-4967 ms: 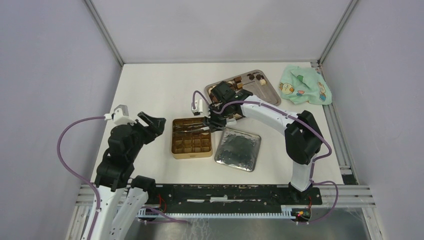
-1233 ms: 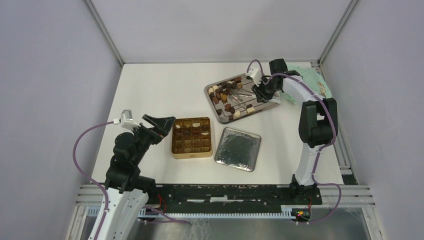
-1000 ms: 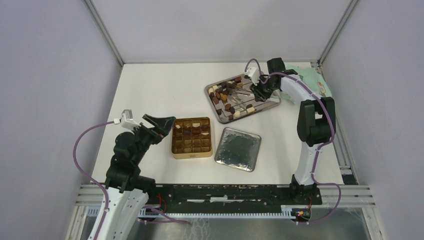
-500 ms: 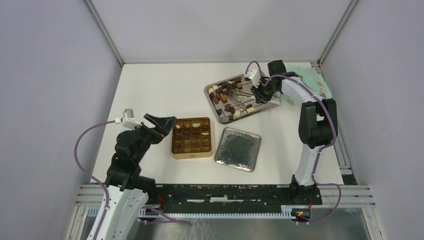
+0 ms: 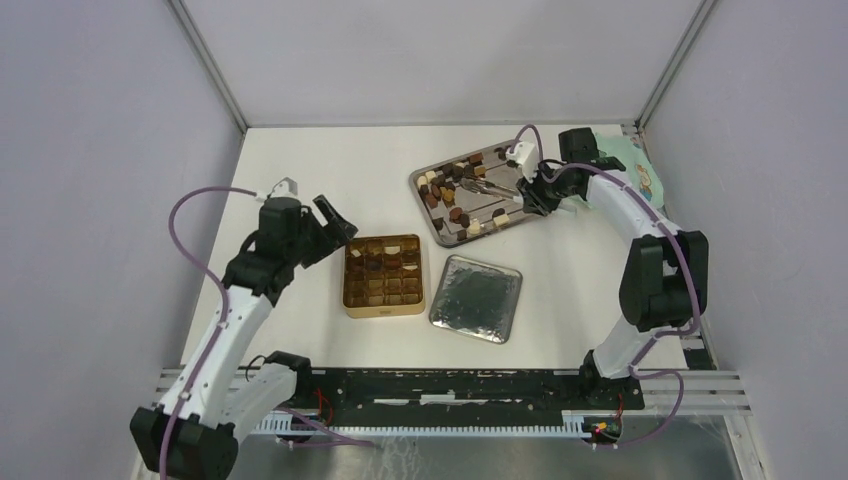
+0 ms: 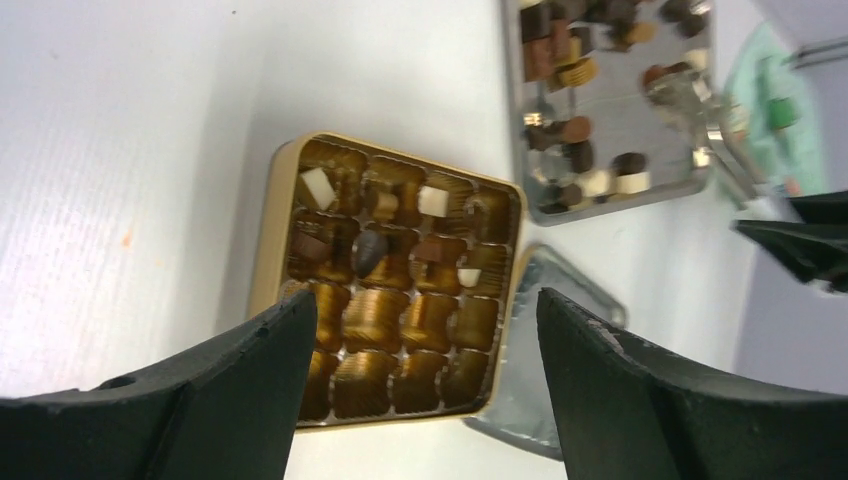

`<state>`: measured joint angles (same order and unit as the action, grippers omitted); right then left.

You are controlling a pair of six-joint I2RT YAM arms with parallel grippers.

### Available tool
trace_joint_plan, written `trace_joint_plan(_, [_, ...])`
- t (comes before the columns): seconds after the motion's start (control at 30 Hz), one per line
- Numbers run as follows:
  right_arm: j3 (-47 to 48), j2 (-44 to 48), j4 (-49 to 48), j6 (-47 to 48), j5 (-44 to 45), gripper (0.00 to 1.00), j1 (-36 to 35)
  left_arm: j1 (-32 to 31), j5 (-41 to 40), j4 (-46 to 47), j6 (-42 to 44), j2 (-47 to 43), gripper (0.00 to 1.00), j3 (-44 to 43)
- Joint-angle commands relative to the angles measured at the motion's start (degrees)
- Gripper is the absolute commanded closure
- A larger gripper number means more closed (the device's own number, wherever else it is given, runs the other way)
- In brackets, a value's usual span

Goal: Pack the chocolate
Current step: Pick up the fake chocolate from the plate, then place the fake chocolate in the packing box.

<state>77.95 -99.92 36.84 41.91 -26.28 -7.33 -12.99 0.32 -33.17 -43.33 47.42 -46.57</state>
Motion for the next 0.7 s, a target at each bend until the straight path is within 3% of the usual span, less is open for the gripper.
trace_joint_plan(0.0, [-2.0, 7.6, -1.1, 1.6, -8.9, 1.0, -0.2, -0.2, -0.6, -3.6, 13.2, 10.2, 0.14, -5.0])
trace_joint_plan(0.1, [-4.2, 11.3, -0.2, 2.9, -13.5, 1.0, -0.5, -0.2, -1.5, -1.8, 15.6, 14.4, 0.16, -5.3])
trace_joint_plan(0.3, [-7.7, 16.3, 2.9, 5.9, -19.0, 1.0, -3.7, -0.1, -1.6, 2.1, 18.0, 23.8, 0.39, -5.1])
trace_joint_plan(0.53, [-12.8, 20.6, 3.2, 7.1, -19.1, 1.0, -11.8, -0.1, -5.0, 3.2, 20.3, 32.4, 0.56, -6.8])
trace_joint_plan(0.67, [-14.4, 21.7, 2.7, 6.7, -19.1, 1.0, -14.8, -0.2, -4.9, 4.0, 20.9, 35.2, 0.6, -7.8])
